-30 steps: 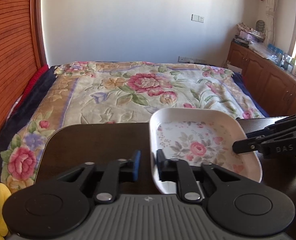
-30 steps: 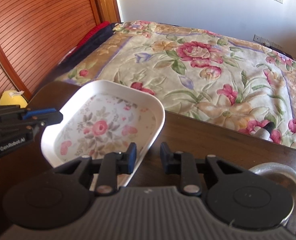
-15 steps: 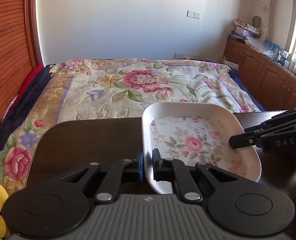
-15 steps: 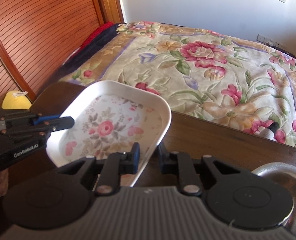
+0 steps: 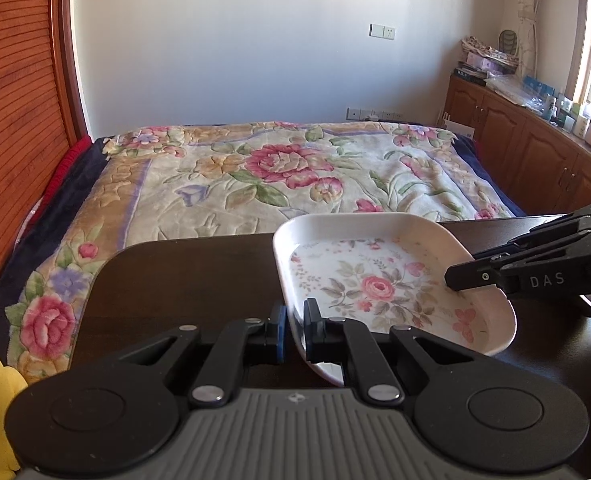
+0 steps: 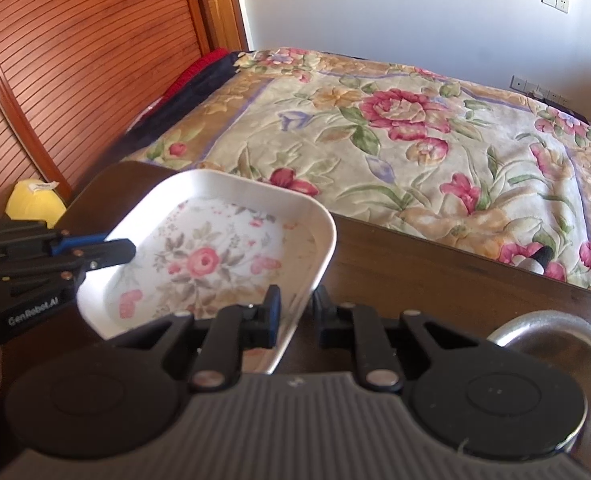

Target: Organize plates and bowls

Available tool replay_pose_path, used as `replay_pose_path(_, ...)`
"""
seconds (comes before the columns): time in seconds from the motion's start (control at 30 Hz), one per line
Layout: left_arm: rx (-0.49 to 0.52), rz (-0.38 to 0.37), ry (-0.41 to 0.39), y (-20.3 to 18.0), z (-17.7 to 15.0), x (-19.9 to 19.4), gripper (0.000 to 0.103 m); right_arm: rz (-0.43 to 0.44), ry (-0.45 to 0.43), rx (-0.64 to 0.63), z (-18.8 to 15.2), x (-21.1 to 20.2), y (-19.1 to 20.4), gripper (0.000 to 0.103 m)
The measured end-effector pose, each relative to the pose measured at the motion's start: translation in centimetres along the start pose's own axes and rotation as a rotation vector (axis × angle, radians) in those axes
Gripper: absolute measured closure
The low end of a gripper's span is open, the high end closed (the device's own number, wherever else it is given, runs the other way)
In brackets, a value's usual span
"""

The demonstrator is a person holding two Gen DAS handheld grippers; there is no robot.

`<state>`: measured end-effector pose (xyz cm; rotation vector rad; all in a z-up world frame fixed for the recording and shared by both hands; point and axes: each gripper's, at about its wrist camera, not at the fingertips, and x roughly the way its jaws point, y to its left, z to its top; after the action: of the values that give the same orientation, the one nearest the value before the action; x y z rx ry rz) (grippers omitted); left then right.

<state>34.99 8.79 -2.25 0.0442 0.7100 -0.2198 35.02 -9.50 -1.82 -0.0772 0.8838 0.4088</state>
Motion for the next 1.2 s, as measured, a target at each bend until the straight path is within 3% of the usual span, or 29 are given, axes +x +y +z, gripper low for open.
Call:
replay_pose_path(0.5,0.029,0.013,-0.086,-1.3,-0.6,-7.3,0.093,0.038,-0.090,-0.009,-0.9,-5.2,1.1,0.085)
replay_pose_path(1.2,0.053,0.021,-0.106,-4.5,-6.9,-15.5,0.093,0.114,-0.119,-0.037,-7.6,-11.2,3.3,0.085)
